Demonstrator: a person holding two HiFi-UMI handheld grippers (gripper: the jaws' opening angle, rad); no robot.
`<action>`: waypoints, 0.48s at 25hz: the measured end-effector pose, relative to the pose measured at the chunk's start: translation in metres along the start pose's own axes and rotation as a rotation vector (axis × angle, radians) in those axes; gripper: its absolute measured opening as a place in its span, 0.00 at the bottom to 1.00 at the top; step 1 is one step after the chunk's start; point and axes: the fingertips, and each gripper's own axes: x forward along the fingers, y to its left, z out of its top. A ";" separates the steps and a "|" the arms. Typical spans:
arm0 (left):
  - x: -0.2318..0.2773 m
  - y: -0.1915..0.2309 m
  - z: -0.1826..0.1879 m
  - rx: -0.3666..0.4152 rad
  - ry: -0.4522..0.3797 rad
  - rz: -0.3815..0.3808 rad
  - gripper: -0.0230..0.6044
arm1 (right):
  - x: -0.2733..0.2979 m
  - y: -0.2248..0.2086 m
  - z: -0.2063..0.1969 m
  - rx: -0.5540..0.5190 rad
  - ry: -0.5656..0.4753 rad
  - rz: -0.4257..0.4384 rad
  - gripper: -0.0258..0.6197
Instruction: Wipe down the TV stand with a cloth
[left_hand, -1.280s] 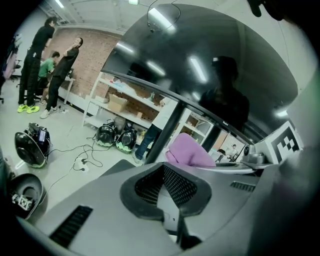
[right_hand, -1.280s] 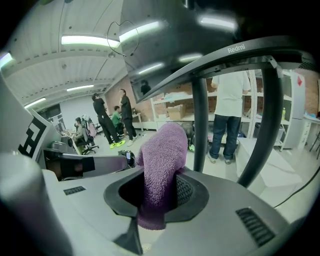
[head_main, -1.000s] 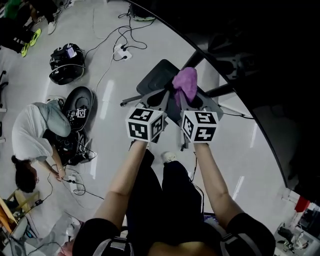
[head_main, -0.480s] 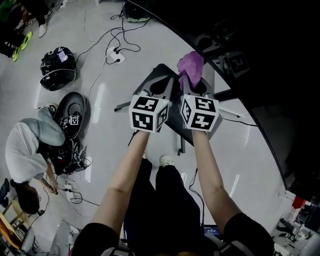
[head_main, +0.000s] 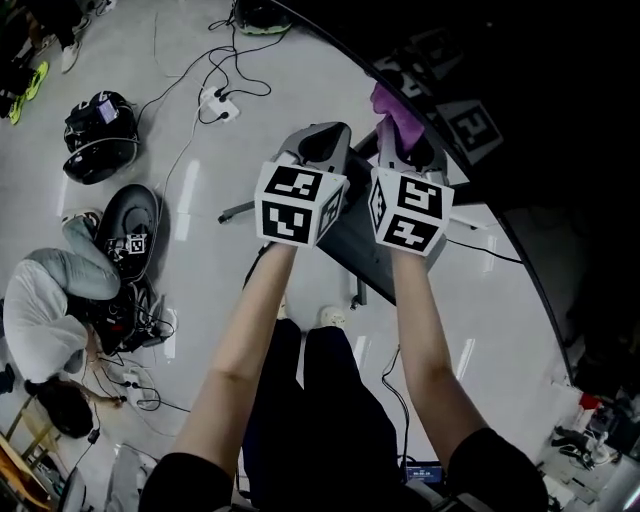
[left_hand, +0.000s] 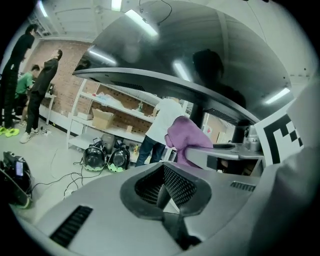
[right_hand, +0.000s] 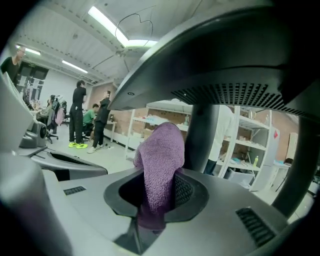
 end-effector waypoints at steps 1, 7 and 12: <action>0.004 0.001 0.001 0.007 0.008 -0.006 0.04 | 0.002 -0.002 0.000 0.004 -0.002 -0.011 0.18; 0.015 0.003 -0.005 0.031 0.043 -0.041 0.05 | 0.014 -0.012 -0.009 -0.015 0.022 -0.013 0.18; 0.015 0.019 -0.027 0.016 0.078 -0.033 0.04 | 0.028 -0.009 -0.028 -0.012 0.070 0.020 0.18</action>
